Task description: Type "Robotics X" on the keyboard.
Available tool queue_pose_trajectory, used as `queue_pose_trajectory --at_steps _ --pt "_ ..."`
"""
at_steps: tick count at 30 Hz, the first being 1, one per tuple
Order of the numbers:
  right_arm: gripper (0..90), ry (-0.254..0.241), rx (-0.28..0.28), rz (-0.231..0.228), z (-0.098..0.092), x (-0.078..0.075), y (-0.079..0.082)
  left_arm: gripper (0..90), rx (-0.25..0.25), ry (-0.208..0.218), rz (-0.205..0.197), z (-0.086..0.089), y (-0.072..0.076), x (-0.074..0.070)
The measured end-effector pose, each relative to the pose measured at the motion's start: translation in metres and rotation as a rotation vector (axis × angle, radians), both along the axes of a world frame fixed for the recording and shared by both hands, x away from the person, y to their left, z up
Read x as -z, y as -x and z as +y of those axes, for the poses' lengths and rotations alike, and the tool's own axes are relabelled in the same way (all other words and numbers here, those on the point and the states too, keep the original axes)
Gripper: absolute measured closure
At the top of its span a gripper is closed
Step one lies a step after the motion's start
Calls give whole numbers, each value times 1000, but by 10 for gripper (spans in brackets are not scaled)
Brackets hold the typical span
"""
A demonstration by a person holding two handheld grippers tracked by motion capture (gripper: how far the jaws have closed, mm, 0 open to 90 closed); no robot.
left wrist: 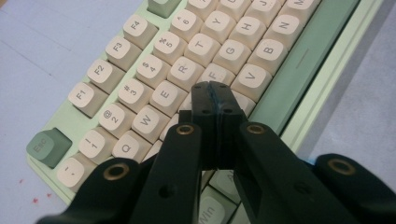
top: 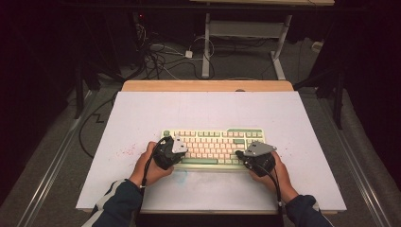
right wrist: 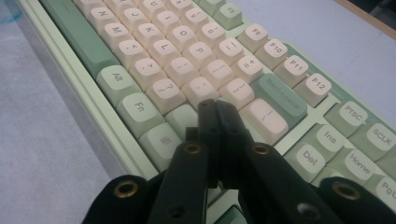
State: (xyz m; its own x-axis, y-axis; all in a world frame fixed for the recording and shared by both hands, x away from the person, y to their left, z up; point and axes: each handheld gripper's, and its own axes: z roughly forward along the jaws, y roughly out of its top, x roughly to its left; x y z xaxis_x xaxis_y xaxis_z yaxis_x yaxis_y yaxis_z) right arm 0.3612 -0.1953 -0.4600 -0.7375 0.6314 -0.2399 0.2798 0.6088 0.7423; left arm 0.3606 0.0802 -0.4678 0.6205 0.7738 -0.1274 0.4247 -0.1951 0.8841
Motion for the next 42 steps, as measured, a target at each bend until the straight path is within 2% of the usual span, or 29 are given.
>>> queue_pose_trajectory --at_steps 10,14,15,17,27,32,35,37,42 --pt "900 1 1 0 0 0 0 865 4 2 -18 1 3 -3" --pt "900 2 1 -2 0 0 0 865 3 -15 -6 0 3 3" --pt "900 2 1 -2 0 0 0 867 0 -11 -14 -1 2 5" --pt "900 2 3 -2 1 0 0 867 -2 -12 -12 -1 2 4" --pt "900 6 3 0 1 -1 0 853 -7 15 -52 4 5 -8" --pt "900 13 11 -16 1 -3 2 803 -9 33 -85 8 8 -12" --pt "900 -33 13 -21 -5 -12 3 763 -20 41 -109 11 9 -13" --pt "900 -44 16 -32 -7 -16 4 723 -40 44 -127 12 8 -13" --pt "900 -45 9 -36 -7 -18 6 678 -49 51 -143 13 8 -14"
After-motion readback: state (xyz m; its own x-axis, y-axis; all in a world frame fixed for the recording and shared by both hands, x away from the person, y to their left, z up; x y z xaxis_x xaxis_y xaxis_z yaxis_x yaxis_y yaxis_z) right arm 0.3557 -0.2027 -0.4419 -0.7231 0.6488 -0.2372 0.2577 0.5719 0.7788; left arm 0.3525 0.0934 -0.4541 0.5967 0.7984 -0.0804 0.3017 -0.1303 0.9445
